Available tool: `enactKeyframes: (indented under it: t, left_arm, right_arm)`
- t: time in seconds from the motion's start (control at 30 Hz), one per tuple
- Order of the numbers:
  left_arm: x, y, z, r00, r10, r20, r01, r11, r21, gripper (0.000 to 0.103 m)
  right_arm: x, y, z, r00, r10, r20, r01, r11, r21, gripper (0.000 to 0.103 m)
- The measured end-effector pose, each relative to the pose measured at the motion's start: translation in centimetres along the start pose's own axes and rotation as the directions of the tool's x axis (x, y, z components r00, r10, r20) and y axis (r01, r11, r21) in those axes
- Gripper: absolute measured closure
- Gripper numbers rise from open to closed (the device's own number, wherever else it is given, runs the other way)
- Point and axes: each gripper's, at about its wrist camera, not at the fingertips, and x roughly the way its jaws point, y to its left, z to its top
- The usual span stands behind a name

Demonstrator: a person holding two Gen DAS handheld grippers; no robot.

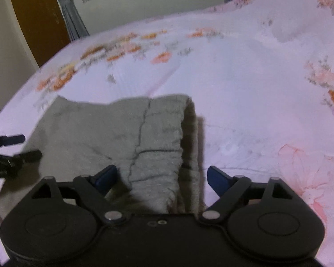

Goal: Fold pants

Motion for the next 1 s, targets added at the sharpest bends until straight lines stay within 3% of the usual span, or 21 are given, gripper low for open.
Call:
enactKeyframes:
  t: [0.13, 0.17, 0.23, 0.27, 0.33, 0.43, 0.57, 0.67, 0.9, 1.0]
  left_arm:
    - [-1.1, -0.6, -0.6, 1.000, -0.010, 0.005, 0.010, 1.000, 0.005, 0.014]
    - [-1.1, -0.8, -1.0, 1.000, -0.018, -0.006, 0.018, 1.000, 0.000, 0.014]
    - [-0.8, -1.0, -1.7, 1.000, -0.015, -0.023, 0.014, 0.999, -0.032, 0.010]
    - [-0.9, -0.8, -1.9, 1.000, -0.010, -0.028, 0.009, 0.999, -0.050, 0.009]
    - [-1.6, -0.6, -2.0, 0.999, -0.009, -0.031, 0.007, 0.997, -0.077, 0.009]
    - [-3.6, -0.1, -2.9, 1.000, -0.025, 0.015, 0.027, 0.994, -0.105, 0.009]
    - [-5.0, 0.4, -4.8, 0.998, -0.049, 0.031, 0.053, 0.990, -0.134, 0.009]
    - [-3.9, 1.0, -6.1, 0.996, -0.089, -0.018, 0.084, 0.975, -0.206, 0.009]
    - [-4.7, 0.9, -6.4, 0.992, -0.121, 0.020, 0.122, 0.972, -0.203, 0.010]
    - [-4.7, 2.0, -6.8, 0.982, -0.186, 0.039, 0.190, 0.947, -0.259, 0.010]
  right_arm:
    - [-1.9, 0.2, -0.4, 0.996, 0.048, 0.071, -0.048, 0.999, -0.007, 0.015]
    - [-1.3, 0.3, -0.6, 0.998, 0.044, 0.041, -0.043, 0.999, -0.020, 0.015]
    - [1.4, 0.4, -1.5, 0.995, -0.043, -0.089, 0.038, 0.998, -0.055, 0.013]
    - [2.0, -0.1, -2.0, 0.993, -0.019, -0.117, 0.016, 1.000, -0.024, 0.012]
    - [1.4, -0.8, -2.1, 0.996, 0.001, -0.093, 0.002, 0.999, 0.035, 0.012]
    - [-0.6, -0.6, -2.3, 0.999, 0.022, -0.023, -0.021, 0.999, 0.047, 0.020]
    - [-2.3, -0.8, -3.5, 0.996, 0.082, 0.046, -0.085, 0.993, 0.079, 0.021]
    - [0.0, -1.0, -4.5, 0.996, 0.077, -0.033, -0.075, 0.995, 0.073, 0.019]
    - [-0.7, -1.3, -4.6, 0.995, 0.097, 0.004, -0.097, 0.989, 0.112, 0.018]
    - [-1.1, -2.4, -4.7, 0.989, 0.146, 0.024, -0.148, 0.975, 0.167, 0.019]
